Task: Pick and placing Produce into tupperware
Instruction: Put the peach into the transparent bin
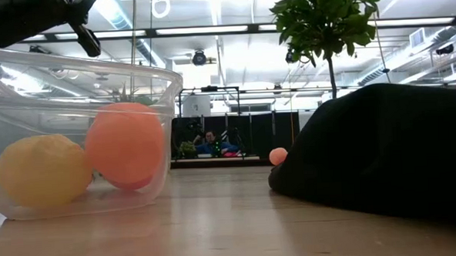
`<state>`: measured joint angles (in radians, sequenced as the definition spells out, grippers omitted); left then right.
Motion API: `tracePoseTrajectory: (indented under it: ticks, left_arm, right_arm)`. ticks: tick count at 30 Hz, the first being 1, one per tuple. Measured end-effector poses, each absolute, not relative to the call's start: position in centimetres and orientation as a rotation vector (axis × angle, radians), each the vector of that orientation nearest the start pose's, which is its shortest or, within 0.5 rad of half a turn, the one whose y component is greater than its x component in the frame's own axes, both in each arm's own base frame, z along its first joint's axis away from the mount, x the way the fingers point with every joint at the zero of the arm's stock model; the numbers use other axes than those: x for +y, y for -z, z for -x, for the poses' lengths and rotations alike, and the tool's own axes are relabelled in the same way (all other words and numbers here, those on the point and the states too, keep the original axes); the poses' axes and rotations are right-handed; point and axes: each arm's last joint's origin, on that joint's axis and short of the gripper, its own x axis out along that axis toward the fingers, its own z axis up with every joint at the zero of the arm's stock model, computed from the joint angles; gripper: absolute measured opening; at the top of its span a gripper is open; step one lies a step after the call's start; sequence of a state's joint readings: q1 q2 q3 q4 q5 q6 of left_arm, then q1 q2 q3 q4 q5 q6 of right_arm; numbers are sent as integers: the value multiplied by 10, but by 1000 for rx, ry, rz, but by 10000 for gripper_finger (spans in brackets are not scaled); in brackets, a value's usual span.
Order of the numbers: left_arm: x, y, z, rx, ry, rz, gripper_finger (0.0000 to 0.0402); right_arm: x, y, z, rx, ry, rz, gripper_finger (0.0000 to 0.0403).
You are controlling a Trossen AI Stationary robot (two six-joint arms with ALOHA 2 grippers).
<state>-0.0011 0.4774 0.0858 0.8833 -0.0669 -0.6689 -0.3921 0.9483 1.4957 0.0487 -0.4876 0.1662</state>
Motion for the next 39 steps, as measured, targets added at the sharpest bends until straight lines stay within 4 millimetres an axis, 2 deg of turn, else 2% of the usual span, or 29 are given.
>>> tracePoseTrajectory:
  ticks: [5, 12, 21, 28, 39]
  left_arm:
    - [2, -232, -120, -495, 102, 671, 30]
    - [2, -232, -120, -495, 103, 672, 33]
    - [2, -232, -120, -495, 103, 672, 39]
    - [2, -232, -120, -495, 103, 672, 35]
    - [2, -232, -120, -488, 101, 672, 40]
  right_arm:
    - [-26, -562, -148, -441, -217, 84, 0]
    - [-2, -573, -165, -396, -244, 119, 0]
    - [18, -570, -167, -375, -395, 118, 11]
    - [20, -573, -171, -393, -425, 24, 25]
    - [20, -569, -180, -356, -428, 4, 19]
